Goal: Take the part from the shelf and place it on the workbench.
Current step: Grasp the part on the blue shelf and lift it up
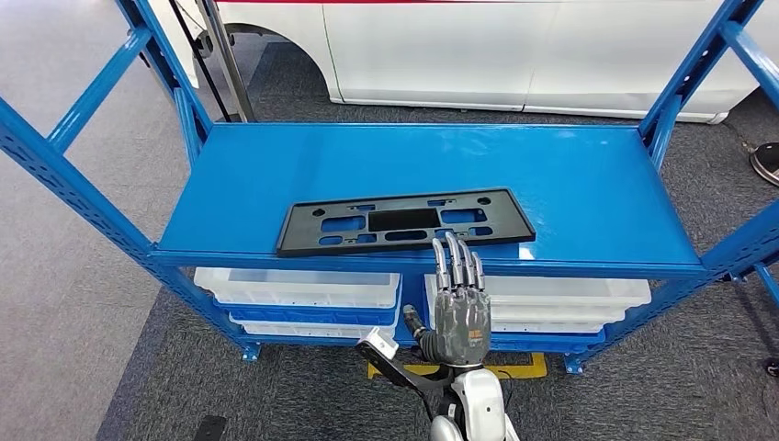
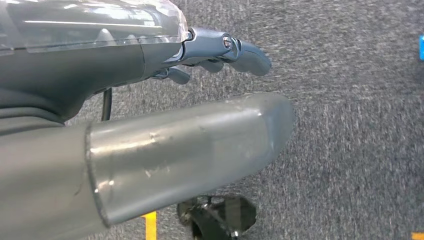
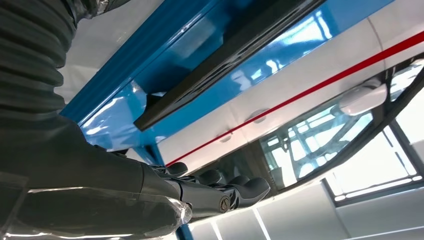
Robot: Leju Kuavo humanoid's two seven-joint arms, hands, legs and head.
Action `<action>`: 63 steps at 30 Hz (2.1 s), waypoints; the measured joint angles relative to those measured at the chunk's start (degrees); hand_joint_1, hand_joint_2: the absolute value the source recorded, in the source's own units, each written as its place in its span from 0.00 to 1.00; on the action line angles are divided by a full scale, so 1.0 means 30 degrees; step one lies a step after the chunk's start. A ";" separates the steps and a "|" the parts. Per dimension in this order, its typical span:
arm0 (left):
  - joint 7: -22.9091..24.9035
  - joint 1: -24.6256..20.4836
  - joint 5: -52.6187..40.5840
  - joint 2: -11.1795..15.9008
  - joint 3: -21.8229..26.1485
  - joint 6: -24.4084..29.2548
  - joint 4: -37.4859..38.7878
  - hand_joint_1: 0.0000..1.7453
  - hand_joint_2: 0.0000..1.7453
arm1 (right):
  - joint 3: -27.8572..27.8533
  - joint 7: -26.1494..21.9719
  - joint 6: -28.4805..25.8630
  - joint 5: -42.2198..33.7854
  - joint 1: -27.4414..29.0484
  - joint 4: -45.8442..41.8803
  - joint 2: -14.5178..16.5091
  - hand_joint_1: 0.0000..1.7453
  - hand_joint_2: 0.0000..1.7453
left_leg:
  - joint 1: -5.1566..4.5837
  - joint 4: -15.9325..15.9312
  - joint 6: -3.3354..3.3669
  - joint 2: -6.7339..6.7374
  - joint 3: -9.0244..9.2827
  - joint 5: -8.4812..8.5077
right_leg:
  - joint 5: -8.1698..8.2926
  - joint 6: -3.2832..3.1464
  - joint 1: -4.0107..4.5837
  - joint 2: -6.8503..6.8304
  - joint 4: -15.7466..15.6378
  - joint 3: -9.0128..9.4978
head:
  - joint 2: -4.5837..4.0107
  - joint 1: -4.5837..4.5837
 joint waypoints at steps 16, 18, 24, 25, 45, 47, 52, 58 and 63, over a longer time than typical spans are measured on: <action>-0.0043 0.0012 0.0526 0.0262 0.0175 -0.0231 0.0000 0.00 0.00 | 0.0792 -0.2484 -0.0006 -0.3089 -0.0820 0.2071 0.0162 0.00 1.00 | -0.0134 -0.5358 0.1051 0.0034 0.2193 0.2987 | -0.2614 0.0853 -0.0069 0.0003 0.5312 -0.2238 | 0.0000 0.0011; -0.0044 0.0094 0.0594 0.0328 0.0231 -0.0186 0.0000 0.00 0.00 | 0.0719 -0.3270 -0.0002 -0.3820 -0.0814 0.2315 0.0179 0.00 1.00 | -0.0119 -0.5308 0.0997 0.0000 0.2223 0.2936 | -0.1602 0.0911 -0.0202 -0.0004 0.4172 -0.1708 | 0.0000 0.0011; -0.0220 0.0269 0.0337 0.0408 0.0337 -0.0005 0.0000 0.00 0.00 | -0.0459 -0.4610 -0.0007 -0.3066 -0.0405 0.1850 0.0290 0.00 1.00 | -0.0188 -0.5090 0.0391 -0.0052 0.2127 0.2755 | -0.0247 0.0607 -0.0118 0.0071 0.0274 0.0025 | 0.0000 -0.0004; -0.0253 0.0263 0.0286 0.0412 0.0339 0.0007 0.0000 0.00 0.00 | -0.0647 -0.4630 -0.0007 -0.2925 -0.0311 0.1609 0.0308 0.00 1.00 | -0.0147 -0.5031 0.0284 -0.0033 0.2116 0.2676 | -0.0216 0.0491 -0.0134 0.0076 0.0217 0.0043 | 0.0000 -0.0002; -0.0007 0.0156 -0.0211 0.0158 0.0333 0.0115 0.0000 0.00 0.00 | -0.1629 -0.1613 -0.0005 -0.0162 0.0862 -0.1172 0.0233 0.00 1.00 | -0.0152 -0.5172 0.1013 0.0058 0.2205 0.2760 | -0.2337 0.0900 -0.0016 0.0076 0.4053 -0.1699 | 0.0000 0.0005; 0.0127 0.0141 -0.0339 0.0151 0.0311 -0.0033 0.0000 0.00 0.00 | -0.1401 -0.0633 -0.0002 0.0313 0.0793 -0.1108 0.0170 0.00 1.00 | -0.0166 -0.5145 0.1026 0.0068 0.2216 0.2733 | -0.2403 0.0929 -0.0049 0.0074 0.5185 -0.2313 | 0.0000 0.0005; 0.0352 0.0002 -0.0476 0.0078 0.0069 -0.0220 0.0000 0.00 0.00 | -0.0461 0.0922 -0.0005 0.0953 0.0404 -0.0743 0.0016 0.00 1.00 | -0.0226 -0.4947 0.0765 -0.0015 0.2212 0.2541 | -0.0108 0.0661 -0.0033 0.0070 0.0638 -0.0222 | 0.0000 0.0000; 0.0417 -0.0236 -0.0472 0.0073 0.0027 -0.0249 0.0000 0.00 0.00 | 0.0295 0.1557 -0.0007 0.0947 -0.0097 -0.0344 -0.0004 0.00 1.00 | -0.0166 -0.3623 0.0155 0.0001 0.1620 0.1591 | -0.0053 0.0121 -0.0100 0.0052 0.0000 0.0040 | 0.0000 -0.0011; 0.0470 -0.0226 -0.0466 0.0080 0.0022 -0.0246 0.0000 0.00 0.00 | 0.0461 0.1647 -0.0004 0.0911 -0.0204 -0.0046 -0.0007 0.00 1.00 | -0.0133 0.0124 0.0016 0.0009 -0.0338 0.0609 | -0.0166 -0.0031 -0.0015 0.0017 0.0009 0.0154 | 0.0000 -0.0018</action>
